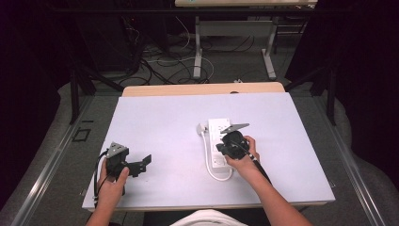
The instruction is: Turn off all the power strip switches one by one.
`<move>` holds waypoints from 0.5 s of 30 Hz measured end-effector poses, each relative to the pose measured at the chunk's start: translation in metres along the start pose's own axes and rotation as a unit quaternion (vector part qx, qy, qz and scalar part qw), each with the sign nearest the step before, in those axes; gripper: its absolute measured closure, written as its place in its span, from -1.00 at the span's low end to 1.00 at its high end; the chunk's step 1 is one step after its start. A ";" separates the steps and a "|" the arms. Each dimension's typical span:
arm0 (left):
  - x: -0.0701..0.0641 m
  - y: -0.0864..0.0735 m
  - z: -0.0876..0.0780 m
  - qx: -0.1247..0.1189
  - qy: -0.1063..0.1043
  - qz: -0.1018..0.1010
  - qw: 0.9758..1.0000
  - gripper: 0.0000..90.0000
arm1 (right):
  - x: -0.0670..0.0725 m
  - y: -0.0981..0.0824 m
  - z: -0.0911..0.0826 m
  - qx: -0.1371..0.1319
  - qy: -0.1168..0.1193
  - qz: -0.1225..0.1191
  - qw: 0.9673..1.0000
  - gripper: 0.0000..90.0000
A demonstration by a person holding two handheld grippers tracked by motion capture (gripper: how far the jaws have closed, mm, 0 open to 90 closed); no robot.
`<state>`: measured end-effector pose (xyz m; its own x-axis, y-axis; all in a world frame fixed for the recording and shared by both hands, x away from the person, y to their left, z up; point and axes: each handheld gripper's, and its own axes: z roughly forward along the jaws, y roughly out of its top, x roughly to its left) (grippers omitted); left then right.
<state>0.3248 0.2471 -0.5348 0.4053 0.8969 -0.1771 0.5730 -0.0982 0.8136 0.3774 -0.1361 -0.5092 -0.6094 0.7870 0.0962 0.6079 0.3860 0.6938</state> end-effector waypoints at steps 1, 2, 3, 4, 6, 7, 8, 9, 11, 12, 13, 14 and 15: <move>0.000 0.000 0.000 0.000 0.000 0.000 1.000 -0.99 | 0.000 0.001 0.001 -0.006 0.000 -0.003 1.000 1.00; 0.000 0.000 0.000 0.000 0.000 0.000 1.000 -0.99 | 0.000 0.001 0.002 -0.008 -0.001 0.000 1.000 1.00; 0.000 0.000 0.000 0.000 0.000 0.000 1.000 -0.99 | 0.001 0.003 0.002 -0.002 -0.001 0.003 1.000 1.00; 0.000 0.000 0.000 0.000 0.000 0.000 1.000 -0.99 | 0.000 0.004 0.002 -0.002 -0.002 -0.003 1.000 1.00; 0.000 0.000 0.000 0.000 0.000 0.000 1.000 -0.99 | 0.001 0.006 0.003 -0.005 -0.002 0.003 1.000 1.00; 0.000 0.000 0.000 -0.001 0.000 0.000 1.000 -0.99 | 0.000 0.006 0.004 -0.004 -0.002 0.003 1.000 1.00; 0.000 0.000 0.000 -0.001 0.000 0.000 1.000 -0.99 | 0.000 0.007 0.004 -0.006 -0.001 0.001 1.000 1.00; 0.001 0.000 0.000 0.000 0.000 0.000 1.000 -0.99 | 0.000 0.008 0.005 -0.007 -0.002 -0.002 1.000 1.00; 0.001 0.000 0.000 -0.001 0.000 0.000 1.000 -0.99 | 0.000 0.010 0.006 -0.003 -0.002 -0.001 1.000 1.00; 0.001 0.000 0.000 -0.001 0.001 0.000 1.000 -0.99 | 0.000 0.011 0.007 -0.007 -0.003 0.000 1.000 1.00; 0.001 0.000 0.000 0.000 0.000 0.000 1.000 -0.99 | 0.000 0.011 0.007 -0.004 -0.002 0.001 1.000 1.00; 0.001 0.000 0.000 0.000 0.000 0.000 1.000 -0.99 | -0.001 0.012 0.008 -0.005 -0.002 0.001 1.000 1.00; 0.001 0.000 0.000 0.000 0.000 0.000 1.000 -0.99 | -0.001 0.013 0.008 -0.004 0.000 0.003 1.000 1.00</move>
<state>0.3250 0.2481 -0.5348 0.4049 0.8971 -0.1766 0.5729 -0.0984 0.8137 0.3899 -0.1275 -0.5057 -0.6054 0.7897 0.1000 0.6077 0.3774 0.6988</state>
